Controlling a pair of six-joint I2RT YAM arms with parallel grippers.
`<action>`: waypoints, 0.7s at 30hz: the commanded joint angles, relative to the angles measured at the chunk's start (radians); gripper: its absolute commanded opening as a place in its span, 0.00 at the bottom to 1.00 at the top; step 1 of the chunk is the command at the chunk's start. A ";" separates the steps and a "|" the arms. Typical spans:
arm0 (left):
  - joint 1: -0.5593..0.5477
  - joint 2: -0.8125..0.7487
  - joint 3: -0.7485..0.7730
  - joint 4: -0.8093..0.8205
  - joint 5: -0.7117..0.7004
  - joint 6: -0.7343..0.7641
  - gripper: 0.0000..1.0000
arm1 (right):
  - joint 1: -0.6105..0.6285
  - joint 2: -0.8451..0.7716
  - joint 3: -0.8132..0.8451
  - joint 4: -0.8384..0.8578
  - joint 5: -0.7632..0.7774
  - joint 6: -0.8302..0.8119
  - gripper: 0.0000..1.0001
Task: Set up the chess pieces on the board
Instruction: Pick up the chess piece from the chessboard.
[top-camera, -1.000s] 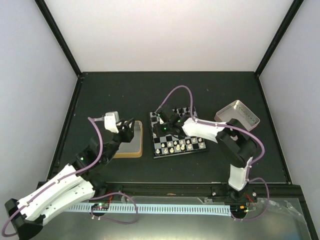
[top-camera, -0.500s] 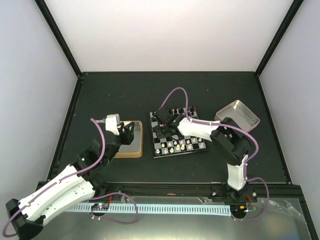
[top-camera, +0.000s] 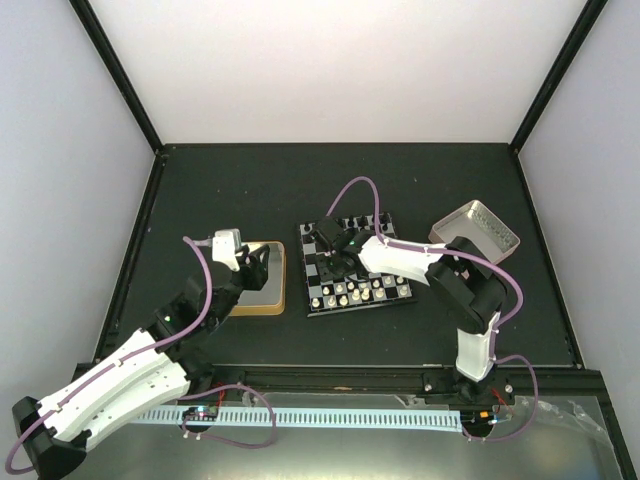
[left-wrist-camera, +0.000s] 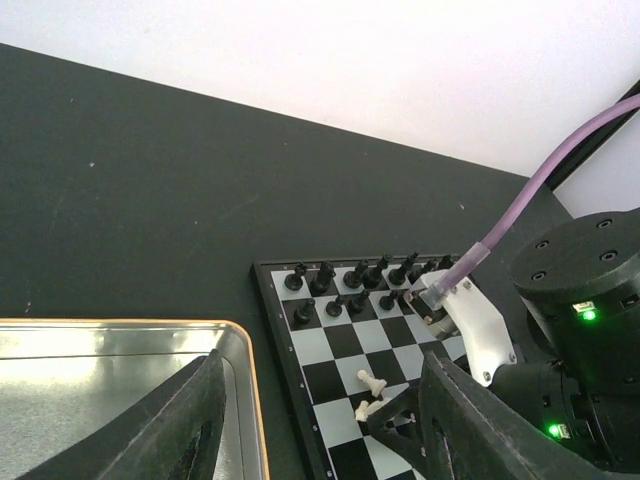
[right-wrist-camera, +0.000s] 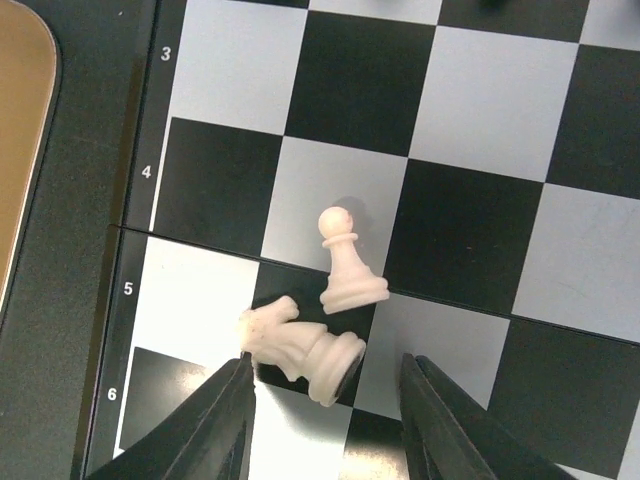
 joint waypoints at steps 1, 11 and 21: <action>0.008 0.010 0.004 0.005 0.008 -0.001 0.54 | 0.005 -0.016 0.022 -0.026 -0.041 -0.039 0.42; 0.010 0.023 0.006 0.009 0.010 -0.001 0.55 | 0.008 0.053 0.069 -0.052 -0.029 -0.129 0.41; 0.012 0.028 0.008 0.012 0.011 0.001 0.55 | 0.024 0.100 0.121 -0.097 0.015 -0.180 0.42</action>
